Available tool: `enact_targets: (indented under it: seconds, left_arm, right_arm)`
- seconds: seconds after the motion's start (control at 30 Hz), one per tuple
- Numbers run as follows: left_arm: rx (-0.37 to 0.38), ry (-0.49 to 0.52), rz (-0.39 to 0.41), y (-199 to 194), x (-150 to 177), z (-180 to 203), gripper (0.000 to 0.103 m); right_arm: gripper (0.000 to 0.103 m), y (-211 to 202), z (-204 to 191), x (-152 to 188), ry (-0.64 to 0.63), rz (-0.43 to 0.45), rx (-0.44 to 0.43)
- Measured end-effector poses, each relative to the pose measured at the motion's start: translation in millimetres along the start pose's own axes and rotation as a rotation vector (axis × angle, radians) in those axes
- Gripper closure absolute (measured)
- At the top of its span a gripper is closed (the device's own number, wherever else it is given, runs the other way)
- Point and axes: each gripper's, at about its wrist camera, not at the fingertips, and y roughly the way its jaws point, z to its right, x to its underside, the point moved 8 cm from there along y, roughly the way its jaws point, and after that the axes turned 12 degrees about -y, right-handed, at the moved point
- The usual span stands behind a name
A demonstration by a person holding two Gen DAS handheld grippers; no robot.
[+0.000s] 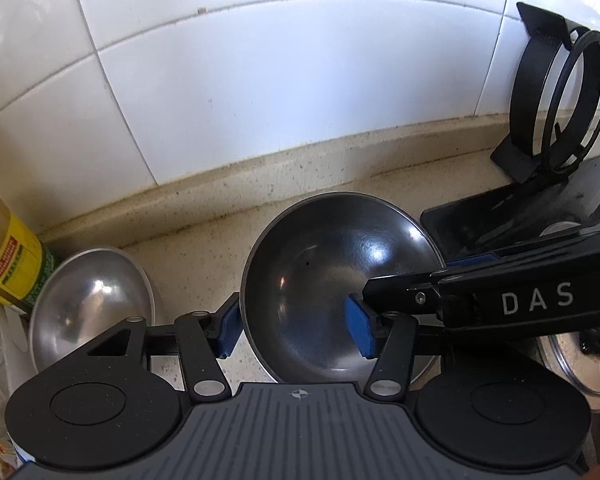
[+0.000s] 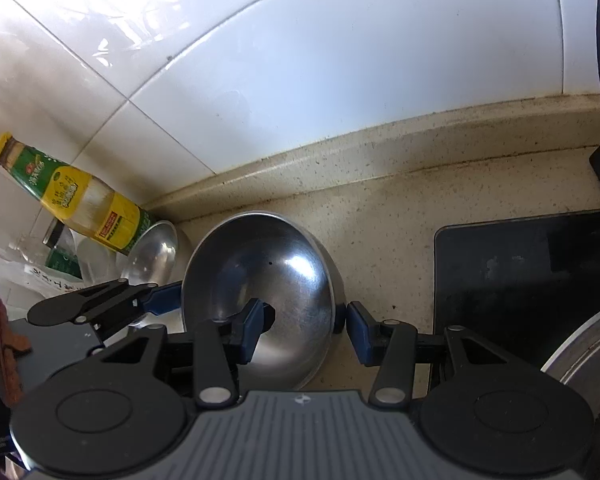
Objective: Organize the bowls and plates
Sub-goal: 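Lower the large steel bowl into the other steel bowl with both grippers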
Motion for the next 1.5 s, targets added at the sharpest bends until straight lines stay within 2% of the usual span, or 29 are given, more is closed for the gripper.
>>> enact_targets:
  seconds: [0.67, 1.03, 1.5]
  left_arm:
    - [0.039, -0.062, -0.012, -2.9, -4.1, -8.1, 0.039]
    - [0.087, -0.136, -0.067, 4.8, -0.8, -16.1, 0.039]
    - [0.099, -0.149, -0.027, -13.3, -10.8, -16.4, 0.036]
  right_arm:
    - [0.054, -3.8, 4.5, 0.7, 0.087, 0.01, -0.069]
    - [0.054, 2.2, 16.3, 10.3, 0.203, -0.006, -0.141]
    - [0.054, -8.3, 10.7, 4.8, 0.218, 0.023, -0.167]
